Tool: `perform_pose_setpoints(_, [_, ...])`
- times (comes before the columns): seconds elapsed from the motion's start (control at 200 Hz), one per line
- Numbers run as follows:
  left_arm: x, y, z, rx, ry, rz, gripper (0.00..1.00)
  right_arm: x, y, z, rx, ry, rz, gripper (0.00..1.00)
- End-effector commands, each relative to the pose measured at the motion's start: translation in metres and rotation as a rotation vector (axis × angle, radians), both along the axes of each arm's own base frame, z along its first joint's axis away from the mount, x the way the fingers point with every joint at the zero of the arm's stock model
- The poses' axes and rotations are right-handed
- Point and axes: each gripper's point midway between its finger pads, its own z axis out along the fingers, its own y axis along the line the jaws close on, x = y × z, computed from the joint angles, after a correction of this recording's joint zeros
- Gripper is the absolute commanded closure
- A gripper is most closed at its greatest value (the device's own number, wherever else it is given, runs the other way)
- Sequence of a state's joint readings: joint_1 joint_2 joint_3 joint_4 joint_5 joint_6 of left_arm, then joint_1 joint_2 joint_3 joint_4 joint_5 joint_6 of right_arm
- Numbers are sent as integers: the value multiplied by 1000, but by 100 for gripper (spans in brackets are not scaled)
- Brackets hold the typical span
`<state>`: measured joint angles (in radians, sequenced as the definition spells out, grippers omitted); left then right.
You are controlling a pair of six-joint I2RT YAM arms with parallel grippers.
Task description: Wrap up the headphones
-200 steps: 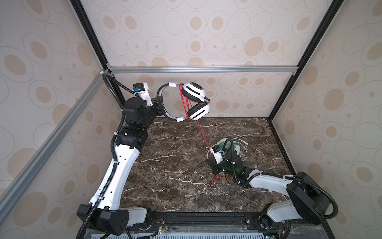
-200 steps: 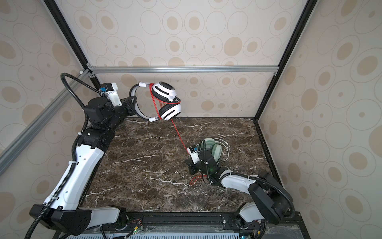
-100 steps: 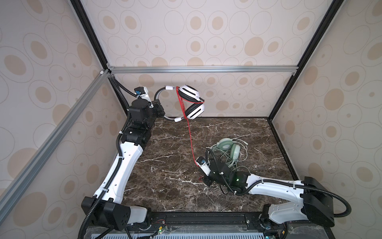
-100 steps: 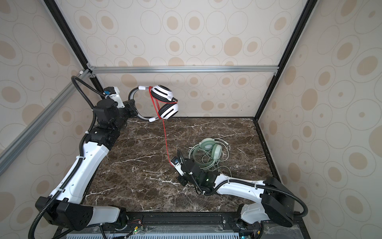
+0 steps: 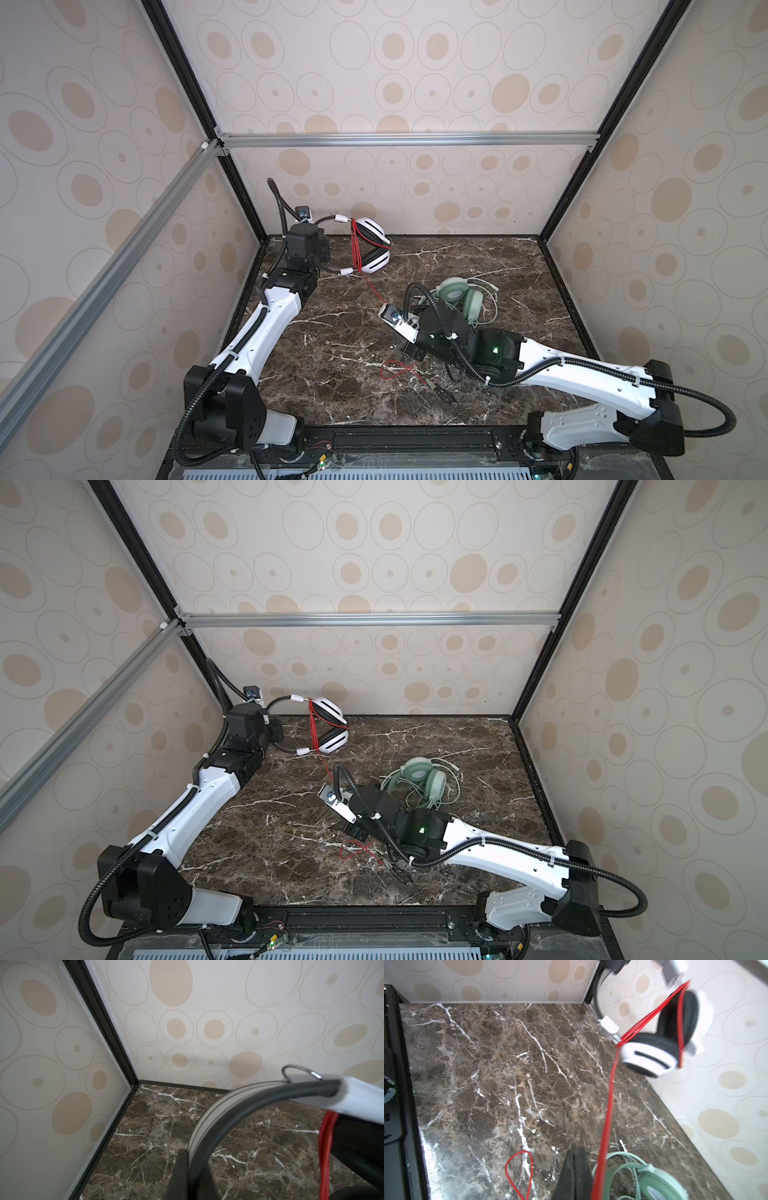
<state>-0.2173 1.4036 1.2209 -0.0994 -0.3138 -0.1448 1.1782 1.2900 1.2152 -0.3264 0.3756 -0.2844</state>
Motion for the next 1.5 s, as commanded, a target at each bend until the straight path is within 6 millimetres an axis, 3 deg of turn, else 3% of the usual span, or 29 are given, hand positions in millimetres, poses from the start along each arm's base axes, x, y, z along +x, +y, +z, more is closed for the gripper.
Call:
perform_pose_setpoints(0.0, [-1, -10, 39, 103, -103, -11, 100, 12, -14, 24, -117, -113, -7, 100])
perform_pose_setpoints(0.275, [-28, -74, 2, 268, 35, -248, 100, 56, -35, 70, -127, -171, -63, 100])
perform_pose_setpoints(0.55, [-74, -128, -4, 238, 83, -555, 100, 91, -57, 89, -117, -151, -117, 100])
perform_pose_setpoints(0.77, [-113, -148, 0, 171, 75, -738, 100, 117, -71, 86, -65, -89, -158, 100])
perform_pose_setpoints(1.065, [-146, -165, 22, 74, 3, -891, 100, 144, -83, 69, 62, 43, -190, 98])
perform_pose_setpoints(1.245, [-164, -174, 47, 22, -72, -977, 100, 157, -89, 54, 130, 118, -215, 96])
perform_pose_setpoints(1.491, [-184, -178, 87, -36, -165, -1045, 100, 156, -89, 35, 206, 193, -198, 95])
